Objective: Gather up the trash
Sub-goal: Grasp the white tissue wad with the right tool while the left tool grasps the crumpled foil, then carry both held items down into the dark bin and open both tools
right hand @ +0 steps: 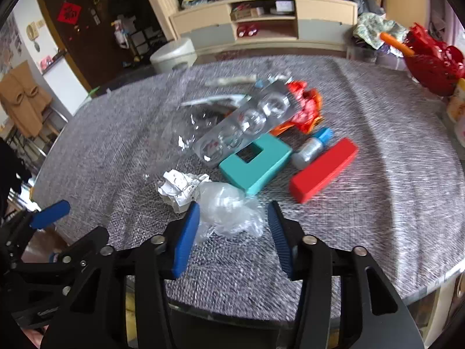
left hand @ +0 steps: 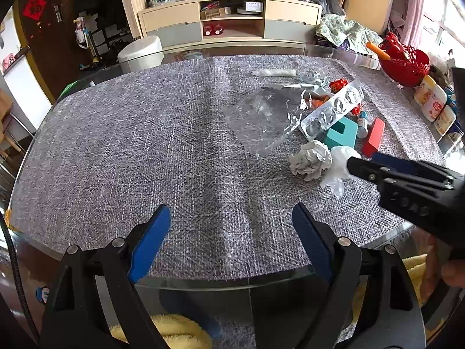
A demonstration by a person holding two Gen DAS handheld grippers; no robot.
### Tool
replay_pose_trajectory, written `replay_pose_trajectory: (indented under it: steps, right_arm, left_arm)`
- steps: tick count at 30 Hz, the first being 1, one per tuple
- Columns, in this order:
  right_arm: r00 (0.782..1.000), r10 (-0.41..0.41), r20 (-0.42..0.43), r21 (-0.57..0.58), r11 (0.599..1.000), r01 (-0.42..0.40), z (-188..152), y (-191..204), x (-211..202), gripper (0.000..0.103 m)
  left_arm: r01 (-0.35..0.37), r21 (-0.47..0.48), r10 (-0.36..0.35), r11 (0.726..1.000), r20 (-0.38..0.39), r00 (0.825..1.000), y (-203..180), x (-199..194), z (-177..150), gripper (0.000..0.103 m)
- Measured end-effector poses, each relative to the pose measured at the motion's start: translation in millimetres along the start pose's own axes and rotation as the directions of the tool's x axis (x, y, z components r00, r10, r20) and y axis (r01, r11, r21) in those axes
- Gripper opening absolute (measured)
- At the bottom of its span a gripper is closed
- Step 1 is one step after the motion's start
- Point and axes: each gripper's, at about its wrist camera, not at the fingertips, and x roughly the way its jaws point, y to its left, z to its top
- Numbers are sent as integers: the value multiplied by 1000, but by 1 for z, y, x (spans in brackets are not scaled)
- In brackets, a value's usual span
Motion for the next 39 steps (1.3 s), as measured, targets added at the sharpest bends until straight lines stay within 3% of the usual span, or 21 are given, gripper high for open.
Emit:
replay_pose_trajectory:
  steps: [1, 4, 5, 8, 15, 22, 27, 29, 32, 39]
  right_arm:
    - [1000, 3, -8, 2, 1000, -3, -1, 0, 4, 41]
    - [999, 26, -19, 6, 1000, -26, -4, -2, 9, 34]
    - [999, 39, -17, 8, 999, -39, -5, -4, 8, 26]
    - [1000, 30, -4, 8, 1000, -30, -7, -8, -1, 21]
    - [999, -31, 14, 29, 999, 31, -6, -30, -19, 20]
    - [998, -49, 29, 43, 998, 48, -1, -44, -23, 20]
    - [999, -36, 24, 42, 998, 35, 1, -45, -19, 20]
    - [999, -33, 21, 43, 999, 32, 1, -44, -17, 20]
    - [999, -33, 20, 45, 998, 32, 0, -43, -17, 20]
    - [998, -37, 52, 42, 999, 35, -10, -36, -45, 20]
  left_arm:
    - [-29, 24, 30, 999, -2, 1000, 3, 4, 2, 81]
    - [4, 25, -4, 1000, -10, 1000, -2, 8, 4, 81]
    - [14, 30, -13, 999, -12, 1000, -5, 11, 6, 81]
    - [48, 48, -47, 998, -19, 999, -10, 17, 11, 81]
    - [173, 45, -172, 984, -34, 985, -33, 30, 27, 69]
    - [211, 67, -207, 975, -69, 976, -58, 54, 44, 57]
    - [246, 63, -239, 967, -98, 966, -69, 68, 48, 35]
    - [252, 64, -245, 966, -93, 965, -72, 69, 48, 32]
    - [254, 69, -249, 965, -78, 965, -73, 64, 47, 23]
    - [257, 66, -256, 964, -32, 966, -68, 24, 36, 22]
